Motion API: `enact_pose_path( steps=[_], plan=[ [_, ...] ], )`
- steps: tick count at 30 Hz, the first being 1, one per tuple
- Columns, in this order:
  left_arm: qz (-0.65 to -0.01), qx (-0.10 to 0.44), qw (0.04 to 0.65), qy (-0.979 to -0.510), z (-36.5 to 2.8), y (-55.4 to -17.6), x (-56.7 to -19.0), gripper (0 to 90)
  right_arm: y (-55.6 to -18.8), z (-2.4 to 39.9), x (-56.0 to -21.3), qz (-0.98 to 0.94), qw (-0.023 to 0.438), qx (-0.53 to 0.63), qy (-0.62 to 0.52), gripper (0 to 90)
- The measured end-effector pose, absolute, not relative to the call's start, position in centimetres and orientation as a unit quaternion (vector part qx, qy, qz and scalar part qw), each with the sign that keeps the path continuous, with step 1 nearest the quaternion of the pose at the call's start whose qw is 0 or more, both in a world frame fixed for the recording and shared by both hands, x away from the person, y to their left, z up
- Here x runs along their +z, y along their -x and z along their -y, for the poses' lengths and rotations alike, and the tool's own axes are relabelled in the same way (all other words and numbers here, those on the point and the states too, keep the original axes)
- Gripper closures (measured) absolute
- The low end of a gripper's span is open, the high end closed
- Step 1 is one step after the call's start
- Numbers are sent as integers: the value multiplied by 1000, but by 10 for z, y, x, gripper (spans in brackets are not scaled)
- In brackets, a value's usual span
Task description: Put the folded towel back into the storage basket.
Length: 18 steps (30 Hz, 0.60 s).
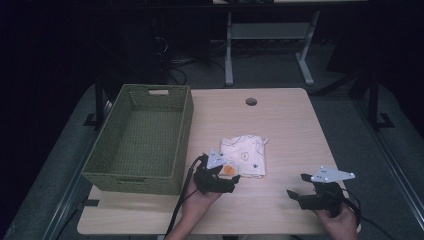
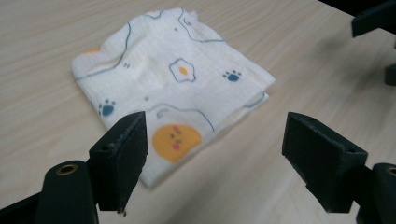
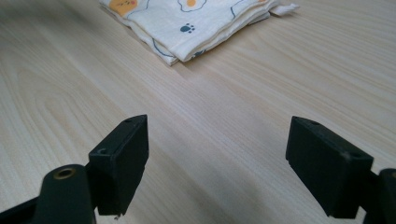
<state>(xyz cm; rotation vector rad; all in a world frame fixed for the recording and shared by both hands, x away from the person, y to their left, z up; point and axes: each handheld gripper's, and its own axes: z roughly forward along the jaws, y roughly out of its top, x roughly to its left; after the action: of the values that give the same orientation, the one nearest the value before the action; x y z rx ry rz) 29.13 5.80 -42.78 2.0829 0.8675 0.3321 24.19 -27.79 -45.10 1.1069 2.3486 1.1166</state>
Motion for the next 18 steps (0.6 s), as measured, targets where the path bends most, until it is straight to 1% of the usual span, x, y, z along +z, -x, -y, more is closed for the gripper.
enact_pose_path(
  steps=[4,5,10,13,18],
  plan=[
    [-341,139,408,-835,-47,-300,-426,231,-242,280,-451,-822,160,392,-382,212],
    [-342,140,403,-837,-40,-307,-427,232,-241,280,-450,-821,160,391,-383,211],
    [-347,142,385,-843,-26,-326,-428,244,-240,281,-450,-819,158,396,-384,211],
    [-351,138,375,-847,-21,-336,-430,284,-240,281,-450,-819,157,397,-383,211],
    [-355,142,354,-854,-11,-353,-433,285,-240,281,-450,-819,156,398,-382,212]
  ],
)
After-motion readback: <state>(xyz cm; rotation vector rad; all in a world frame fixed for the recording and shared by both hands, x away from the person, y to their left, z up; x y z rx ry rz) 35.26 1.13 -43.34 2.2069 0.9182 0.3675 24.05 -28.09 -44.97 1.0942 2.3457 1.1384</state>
